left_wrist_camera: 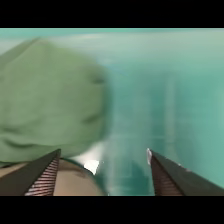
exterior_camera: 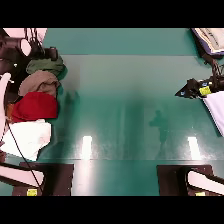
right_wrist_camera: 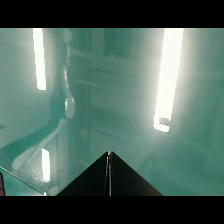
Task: Fold the shirts.
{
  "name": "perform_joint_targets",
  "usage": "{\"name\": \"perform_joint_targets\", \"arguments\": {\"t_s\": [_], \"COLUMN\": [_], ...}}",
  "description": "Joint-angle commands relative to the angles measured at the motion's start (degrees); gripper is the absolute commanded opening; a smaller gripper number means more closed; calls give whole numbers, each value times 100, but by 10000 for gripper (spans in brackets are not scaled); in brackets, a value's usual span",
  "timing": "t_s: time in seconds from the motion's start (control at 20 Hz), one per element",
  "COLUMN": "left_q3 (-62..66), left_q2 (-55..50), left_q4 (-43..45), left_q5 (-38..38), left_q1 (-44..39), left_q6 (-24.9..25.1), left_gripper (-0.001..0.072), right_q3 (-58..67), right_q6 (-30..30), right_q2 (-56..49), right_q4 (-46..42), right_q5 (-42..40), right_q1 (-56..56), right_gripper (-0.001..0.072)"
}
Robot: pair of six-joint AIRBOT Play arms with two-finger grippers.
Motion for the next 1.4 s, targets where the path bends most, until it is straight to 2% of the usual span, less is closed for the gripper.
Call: {"name": "perform_joint_targets", "arguments": {"t_s": [0.0,0.3,0.35,0.45,0.5,0.65,0.75,0.85,0.95,1.1,1.35], "left_q3": [9,428,470,579,688,1427,2000,2511,2553,2549,2070], "left_q2": [-841,-1624,-1641,-1641,-1639,-1458,-1071,-494,323,1447,2507], "left_q4": [133,133,133,131,76,-164,-179,-225,-483,-986,-1873], "left_q5": [684,935,1010,1027,914,55,-249,-625,-903,-1810,-3152], "left_q1": [472,588,588,588,588,483,291,28,-304,-894,-2109], "left_q6": [-61,103,87,87,83,160,527,656,1060,1585,1738], "left_gripper": [655,653,588,142,33,30,30,30,30,30,30], "right_q3": [-2,0,-2,-2,0,66,424,1012,1665,2511,3539], "right_q6": [4,2,2,2,2,7,7,7,4,4,4], "right_q2": [4,4,4,4,4,7,4,4,4,4,4], "right_q4": [0,-4,-4,-2,-2,4,-4,-2,-50,-48,-44], "right_q5": [44,31,31,31,31,33,7,-50,-177,-483,-579], "right_q1": [151,605,664,699,699,605,568,514,496,442,385], "right_gripper": [19,19,19,18,19,19,18,18,18,19,19]}}
